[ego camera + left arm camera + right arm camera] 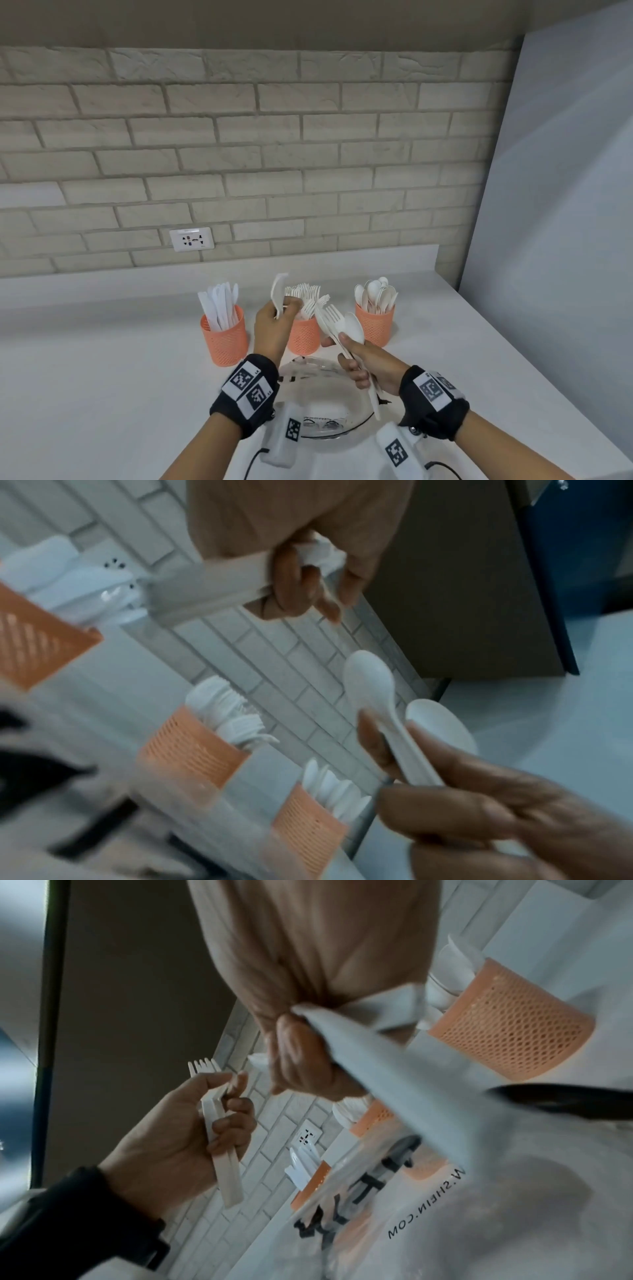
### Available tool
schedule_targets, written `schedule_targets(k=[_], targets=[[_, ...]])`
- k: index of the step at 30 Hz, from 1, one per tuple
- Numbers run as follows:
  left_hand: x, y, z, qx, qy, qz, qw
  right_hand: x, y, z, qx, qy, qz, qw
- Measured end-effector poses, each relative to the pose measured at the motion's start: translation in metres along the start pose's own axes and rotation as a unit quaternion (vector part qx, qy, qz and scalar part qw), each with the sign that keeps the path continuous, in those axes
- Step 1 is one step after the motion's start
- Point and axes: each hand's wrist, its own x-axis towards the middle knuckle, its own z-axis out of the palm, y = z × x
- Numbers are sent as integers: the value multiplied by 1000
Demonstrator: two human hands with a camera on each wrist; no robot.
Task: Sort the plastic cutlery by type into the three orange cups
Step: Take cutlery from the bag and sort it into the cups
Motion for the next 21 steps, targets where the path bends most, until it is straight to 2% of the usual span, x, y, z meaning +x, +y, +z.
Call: schedule_targets(k=[4, 7, 11, 14, 15, 17, 19, 21], targets=[[6, 6, -4, 103, -104, 23, 989, -1, -6, -5, -36, -48, 26, 998], [8, 9, -4, 228, -164, 32, 959, -1, -7, -6, -52, -61, 45, 996], [10, 7, -2, 292, -179, 36, 939, -2, -7, -5, -68, -70, 50, 994], [15, 8, -3, 224, -141, 50, 963, -4, -8, -8, -86, -66, 43, 993], [17, 9, -4, 176, -112, 40, 977, -4, -8, -9, -91, -63, 42, 993], [20, 10, -7, 71, -73, -25, 994, -4, -9, -12, -94, -51, 35, 994], [19, 7, -8, -20, -85, -87, 992, -3, -12, -12, -87, -50, 16, 995], [14, 2, -6, -80, -125, -121, 981, -3, -15, -9, -69, -53, -4, 996]])
